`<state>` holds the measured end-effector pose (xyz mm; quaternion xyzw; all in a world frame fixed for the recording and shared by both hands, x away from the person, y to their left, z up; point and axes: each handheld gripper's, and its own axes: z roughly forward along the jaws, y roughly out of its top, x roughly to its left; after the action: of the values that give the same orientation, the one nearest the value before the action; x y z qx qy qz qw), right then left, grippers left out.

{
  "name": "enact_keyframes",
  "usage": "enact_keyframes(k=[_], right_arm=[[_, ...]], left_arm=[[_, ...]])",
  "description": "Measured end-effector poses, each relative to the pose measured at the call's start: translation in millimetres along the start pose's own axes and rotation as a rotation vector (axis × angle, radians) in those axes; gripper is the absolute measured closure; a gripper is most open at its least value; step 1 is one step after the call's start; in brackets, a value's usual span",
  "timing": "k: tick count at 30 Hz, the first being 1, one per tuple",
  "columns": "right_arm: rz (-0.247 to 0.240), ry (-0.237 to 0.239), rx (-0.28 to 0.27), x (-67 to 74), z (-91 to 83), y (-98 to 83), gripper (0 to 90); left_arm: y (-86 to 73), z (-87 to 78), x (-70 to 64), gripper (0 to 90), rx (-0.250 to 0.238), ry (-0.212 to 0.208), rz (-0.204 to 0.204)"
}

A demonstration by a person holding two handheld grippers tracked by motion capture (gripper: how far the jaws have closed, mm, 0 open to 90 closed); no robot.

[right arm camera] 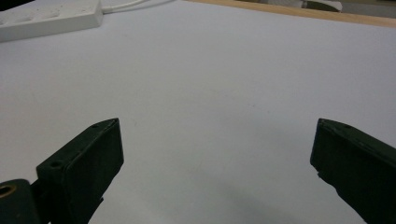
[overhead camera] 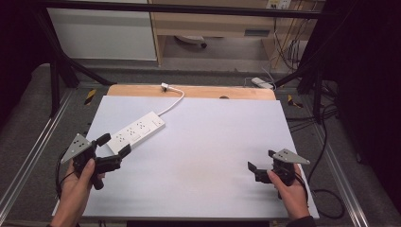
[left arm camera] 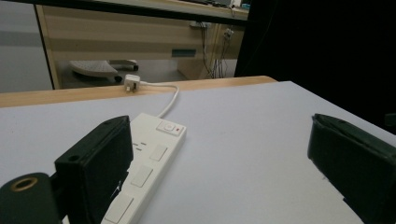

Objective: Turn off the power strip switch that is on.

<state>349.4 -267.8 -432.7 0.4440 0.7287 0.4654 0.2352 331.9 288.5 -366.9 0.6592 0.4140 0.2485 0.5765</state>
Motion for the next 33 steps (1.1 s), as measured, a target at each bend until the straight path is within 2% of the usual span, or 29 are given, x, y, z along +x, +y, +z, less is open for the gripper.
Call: enact_keyframes(k=[5, 13, 21, 25, 30, 33], right_arm=[[0.000, -0.001, 0.000, 0.2, 0.0, 0.0, 3.0], [0.000, -0.002, 0.002, 0.2, 0.0, -0.1, 3.0], [-0.003, -0.003, 0.002, 0.0, 0.0, -0.2, 3.0], [-0.001, -0.004, 0.003, -0.1, -0.1, -0.3, 3.0], [-0.003, -0.008, 0.004, -0.2, 0.4, -0.5, 2.9], [-0.007, -0.011, 0.011, -0.5, 1.0, -0.9, 2.9]], left_arm=[[-5.9, -9.8, -1.3, 6.3, 0.003, -0.013, 0.004], [-22.2, -17.7, -0.6, 6.4, 0.021, -0.008, 0.008], [-36.5, -15.6, 1.7, 6.8, 0.047, -0.004, -0.007], [-45.9, -12.3, 3.9, 7.1, 0.071, 0.010, -0.013], [-52.3, -10.9, 7.0, 7.4, 0.070, 0.030, -0.025], [-59.6, -8.4, 9.9, 7.7, 0.092, 0.042, -0.034]])
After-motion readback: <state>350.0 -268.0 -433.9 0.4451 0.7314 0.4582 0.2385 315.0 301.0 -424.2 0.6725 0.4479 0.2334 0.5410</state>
